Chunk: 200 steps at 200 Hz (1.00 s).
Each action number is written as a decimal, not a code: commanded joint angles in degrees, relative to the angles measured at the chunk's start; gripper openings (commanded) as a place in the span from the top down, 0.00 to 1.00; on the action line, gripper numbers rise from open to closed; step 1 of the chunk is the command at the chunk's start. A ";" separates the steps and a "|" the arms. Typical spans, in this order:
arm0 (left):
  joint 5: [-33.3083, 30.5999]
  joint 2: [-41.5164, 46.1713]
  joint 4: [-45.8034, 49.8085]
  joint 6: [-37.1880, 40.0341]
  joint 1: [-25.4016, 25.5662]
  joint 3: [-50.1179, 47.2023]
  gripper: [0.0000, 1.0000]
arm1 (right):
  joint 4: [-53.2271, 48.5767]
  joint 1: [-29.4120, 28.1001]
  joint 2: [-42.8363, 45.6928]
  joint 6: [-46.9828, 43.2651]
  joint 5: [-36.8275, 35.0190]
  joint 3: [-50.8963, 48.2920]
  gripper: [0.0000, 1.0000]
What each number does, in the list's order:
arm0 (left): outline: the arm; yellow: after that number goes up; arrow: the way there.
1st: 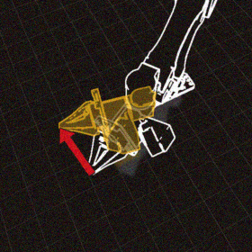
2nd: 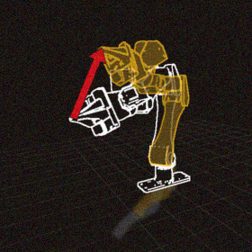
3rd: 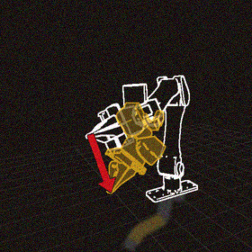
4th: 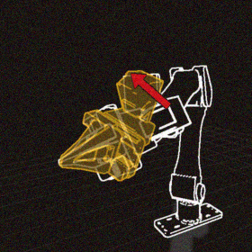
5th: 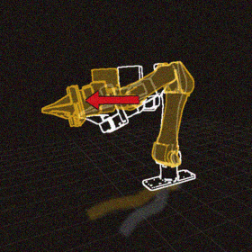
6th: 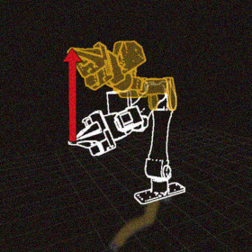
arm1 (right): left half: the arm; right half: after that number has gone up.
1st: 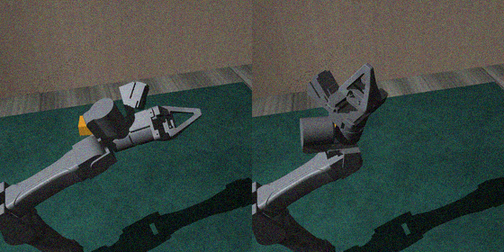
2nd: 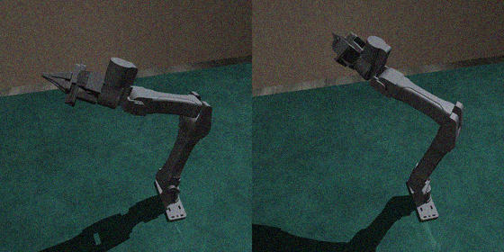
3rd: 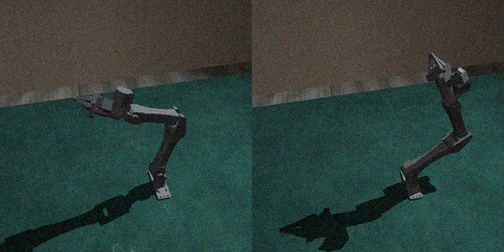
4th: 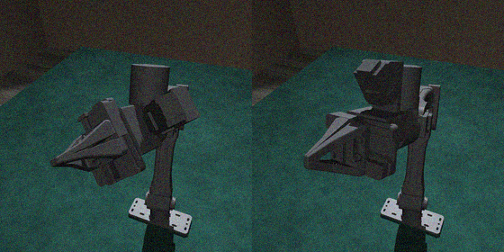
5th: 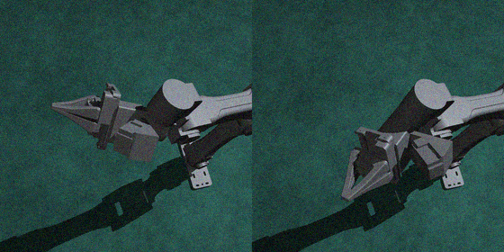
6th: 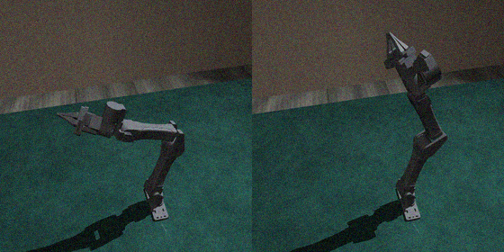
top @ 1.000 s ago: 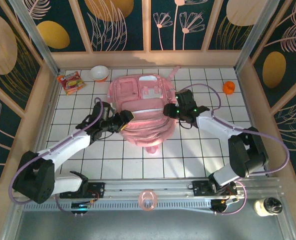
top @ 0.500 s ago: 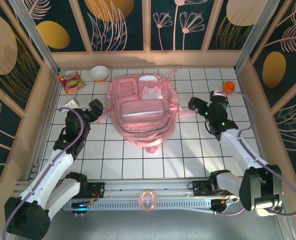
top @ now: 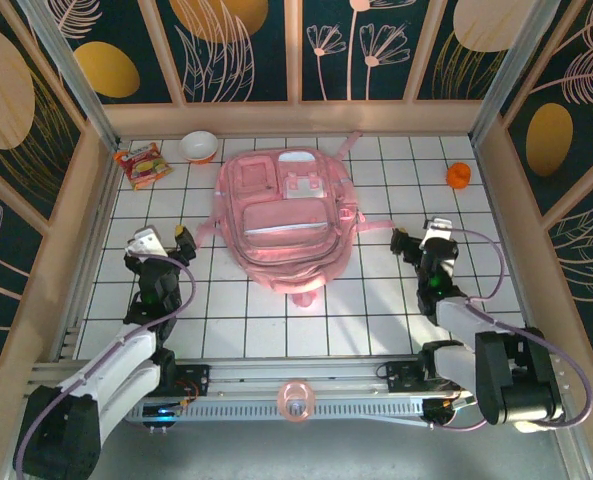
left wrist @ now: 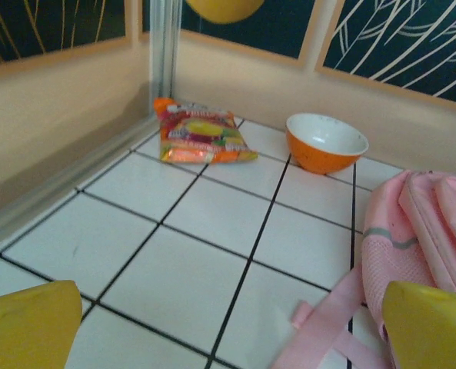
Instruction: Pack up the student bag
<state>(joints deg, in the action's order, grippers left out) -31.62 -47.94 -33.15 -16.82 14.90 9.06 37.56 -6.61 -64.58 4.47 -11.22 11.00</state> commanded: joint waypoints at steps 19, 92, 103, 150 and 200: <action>-0.51 -7.12 -21.20 10.82 -0.26 -5.04 0.01 | 22.09 0.25 -7.37 -6.81 2.23 -1.38 0.01; 2.81 -41.01 -69.64 24.25 -0.14 -7.92 0.01 | 47.02 5.28 -24.10 -6.72 9.38 -3.52 0.01; 0.95 -40.77 -69.69 22.46 -0.74 -8.44 0.01 | 46.47 4.89 -25.71 -6.40 6.42 -2.01 0.01; 13.44 -38.16 -38.72 11.47 -11.69 4.05 0.01 | 38.64 8.38 -25.10 -3.63 11.85 1.51 0.01; 11.34 -39.61 -42.69 10.42 -12.16 3.42 0.01 | 38.51 8.41 -25.07 -3.65 12.02 1.61 0.01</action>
<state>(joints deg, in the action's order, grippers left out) -21.50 -87.48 -76.49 -4.23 3.25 12.38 75.07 1.74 -89.43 0.38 0.14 11.90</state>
